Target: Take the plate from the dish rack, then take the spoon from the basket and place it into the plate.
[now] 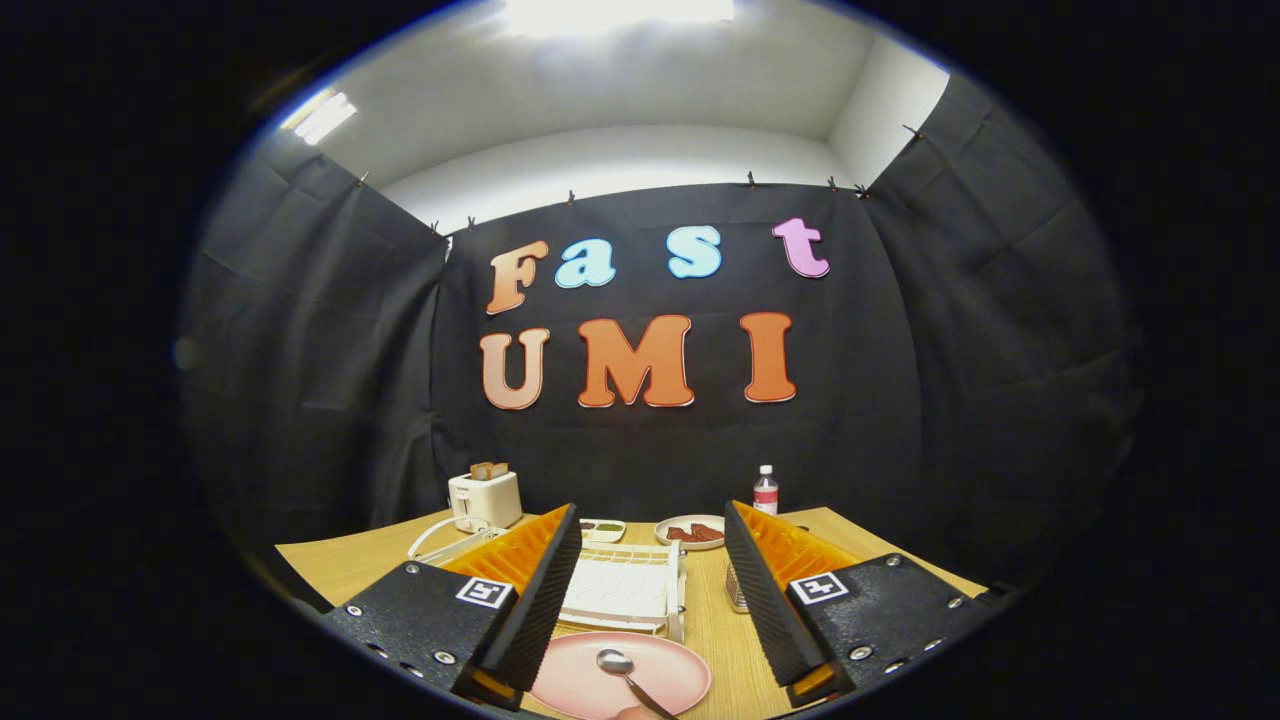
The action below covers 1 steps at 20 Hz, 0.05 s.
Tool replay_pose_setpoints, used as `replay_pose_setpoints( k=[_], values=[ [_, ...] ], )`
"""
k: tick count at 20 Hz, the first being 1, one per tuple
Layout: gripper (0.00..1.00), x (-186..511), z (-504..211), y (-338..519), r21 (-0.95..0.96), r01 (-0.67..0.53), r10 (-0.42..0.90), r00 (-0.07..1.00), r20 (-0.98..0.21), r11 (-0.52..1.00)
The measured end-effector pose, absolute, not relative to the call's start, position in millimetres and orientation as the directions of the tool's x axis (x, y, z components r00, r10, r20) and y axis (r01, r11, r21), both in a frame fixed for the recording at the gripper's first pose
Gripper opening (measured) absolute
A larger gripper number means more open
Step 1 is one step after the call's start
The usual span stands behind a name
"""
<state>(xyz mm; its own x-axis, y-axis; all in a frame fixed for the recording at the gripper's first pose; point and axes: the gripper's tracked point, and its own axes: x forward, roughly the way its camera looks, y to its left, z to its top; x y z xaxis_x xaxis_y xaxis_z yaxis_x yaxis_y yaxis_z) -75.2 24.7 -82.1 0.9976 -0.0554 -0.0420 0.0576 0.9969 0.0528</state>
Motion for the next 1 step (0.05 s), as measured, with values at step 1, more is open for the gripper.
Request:
replay_pose_setpoints(
  k=[1],
  values=[
    [0.86, -74.8, -81.9, 24.9, 0.051, 0.057, -0.055, 0.998, -0.042, 0.997]
  ],
)
